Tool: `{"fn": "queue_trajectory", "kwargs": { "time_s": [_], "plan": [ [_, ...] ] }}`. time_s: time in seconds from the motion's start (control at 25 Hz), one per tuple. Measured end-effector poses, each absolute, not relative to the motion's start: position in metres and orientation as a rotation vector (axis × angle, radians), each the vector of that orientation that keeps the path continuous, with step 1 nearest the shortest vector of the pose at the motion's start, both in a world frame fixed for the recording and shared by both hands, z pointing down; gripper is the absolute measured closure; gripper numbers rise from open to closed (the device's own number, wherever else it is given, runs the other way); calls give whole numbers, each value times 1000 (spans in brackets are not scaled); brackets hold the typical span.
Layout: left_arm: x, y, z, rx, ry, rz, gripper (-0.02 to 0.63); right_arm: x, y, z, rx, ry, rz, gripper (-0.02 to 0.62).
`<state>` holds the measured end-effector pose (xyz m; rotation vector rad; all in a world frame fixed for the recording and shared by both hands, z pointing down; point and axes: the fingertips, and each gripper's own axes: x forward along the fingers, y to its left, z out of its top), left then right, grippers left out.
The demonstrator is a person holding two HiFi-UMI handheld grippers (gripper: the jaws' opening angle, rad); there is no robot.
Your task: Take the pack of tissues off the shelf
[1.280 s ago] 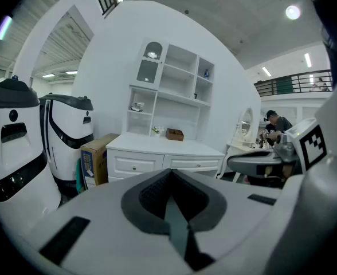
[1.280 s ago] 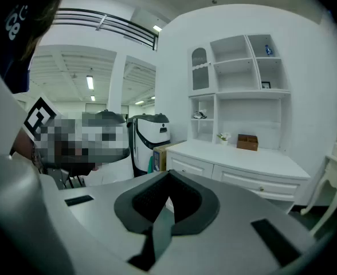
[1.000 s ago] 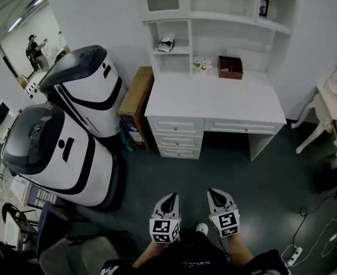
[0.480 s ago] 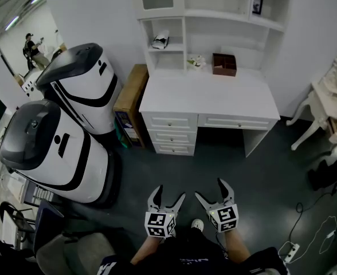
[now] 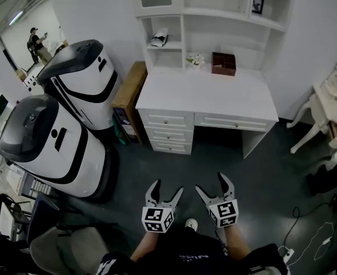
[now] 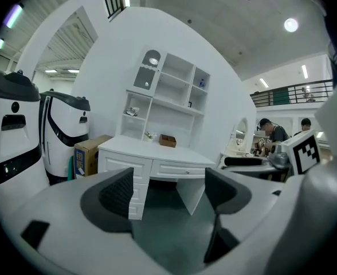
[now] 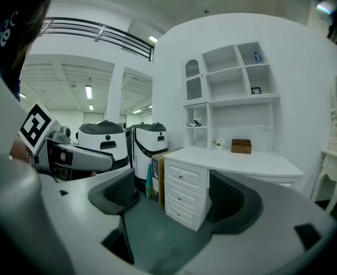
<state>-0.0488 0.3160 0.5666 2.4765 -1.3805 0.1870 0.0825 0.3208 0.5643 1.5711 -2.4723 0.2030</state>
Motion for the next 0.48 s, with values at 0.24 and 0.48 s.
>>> {"fn": "queue_trajectory", "kwargs": {
  "time_s": [0.24,0.48],
  "plan": [
    [-41,322,572,2437,-1431,176,229,88,324,573,1520,-2473,220,204],
    [-37,316,578,2430,-1425,188,229,88,320,585,1508,-2460,271,207]
  ]
}}
